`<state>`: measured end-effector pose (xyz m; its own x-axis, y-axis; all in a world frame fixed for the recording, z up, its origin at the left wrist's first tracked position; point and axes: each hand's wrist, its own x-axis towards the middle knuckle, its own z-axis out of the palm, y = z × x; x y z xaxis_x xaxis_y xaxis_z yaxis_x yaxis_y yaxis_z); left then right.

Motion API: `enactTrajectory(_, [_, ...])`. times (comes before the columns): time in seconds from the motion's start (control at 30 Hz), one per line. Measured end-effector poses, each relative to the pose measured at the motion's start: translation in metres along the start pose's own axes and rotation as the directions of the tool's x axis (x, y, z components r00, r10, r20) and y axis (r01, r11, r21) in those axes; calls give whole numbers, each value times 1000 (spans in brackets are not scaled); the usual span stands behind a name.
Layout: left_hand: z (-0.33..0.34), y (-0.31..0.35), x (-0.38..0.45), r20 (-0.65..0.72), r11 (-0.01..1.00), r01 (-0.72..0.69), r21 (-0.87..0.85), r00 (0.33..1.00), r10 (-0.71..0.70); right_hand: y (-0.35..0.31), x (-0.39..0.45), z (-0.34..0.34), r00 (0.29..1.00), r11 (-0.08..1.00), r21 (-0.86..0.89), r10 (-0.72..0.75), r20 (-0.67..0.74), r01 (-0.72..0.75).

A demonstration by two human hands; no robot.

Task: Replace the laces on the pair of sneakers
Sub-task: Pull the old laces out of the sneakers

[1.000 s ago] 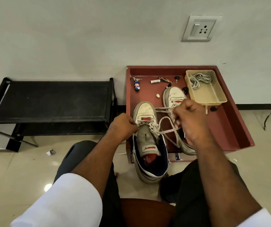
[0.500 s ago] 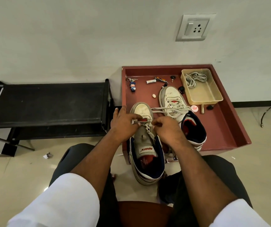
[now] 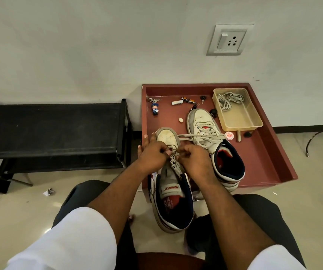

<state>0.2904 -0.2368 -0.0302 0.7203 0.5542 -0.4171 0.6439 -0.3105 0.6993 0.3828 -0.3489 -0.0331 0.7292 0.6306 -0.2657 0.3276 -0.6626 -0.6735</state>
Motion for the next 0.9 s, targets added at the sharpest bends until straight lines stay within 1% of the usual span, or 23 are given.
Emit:
enactTrajectory(0.07, [-2,1,1,51,990,46,-135,998,-40,0,-1,0,1000,1000,14,-2,8,2])
enactTrajectory(0.13, [-4,2,2,108,934,97,-343,992,-63,0,-1,2,999,1000,-8,-21,25,21])
enactTrajectory(0.2, [-5,1,3,168,805,175,-566,981,-96,-2,-1,4,997,997,-50,-61,41,63])
enactTrajectory(0.23, [-6,0,3,191,741,211,-637,975,-113,-4,0,3,996,994,-73,-77,49,80])
enactTrajectory(0.3, [-8,4,-2,215,664,245,-707,968,-128,-5,0,2,995,991,-100,-88,55,93])
enactTrajectory(0.33, [-10,6,-4,208,672,239,-701,970,-128,-4,1,1,995,991,-101,-84,49,88])
enactTrajectory(0.37, [-12,7,-6,179,726,208,-655,977,-118,-3,0,0,996,992,-96,-80,38,84])
enactTrajectory(0.43, [-13,7,-6,109,862,117,-493,991,-72,-2,0,2,996,992,-91,-91,-2,91])
enactTrajectory(0.5, [-13,3,-6,80,949,51,-311,996,-27,-2,1,4,993,986,-128,-110,-31,105])
enactTrajectory(0.57, [-11,-3,-6,76,998,-4,-70,997,10,-4,1,6,992,980,-169,-117,-43,108])
enactTrajectory(0.63, [-9,-5,-8,39,987,-63,148,998,58,-4,1,7,993,981,-169,-102,-53,92])
enactTrajectory(0.7, [-10,-7,-9,8,975,-79,206,997,79,-1,4,7,997,994,-101,-55,-61,48])
enactTrajectory(0.77, [-12,-7,-9,10,976,-55,211,999,54,2,7,7,996,1000,23,0,-93,2])
enactTrajectory(0.83, [-13,-6,-11,19,978,-28,206,1000,24,3,6,8,986,992,120,55,-159,-36])
enactTrajectory(0.9, [-13,-3,-13,23,981,-10,195,1000,5,2,4,10,971,987,150,90,-220,-58])
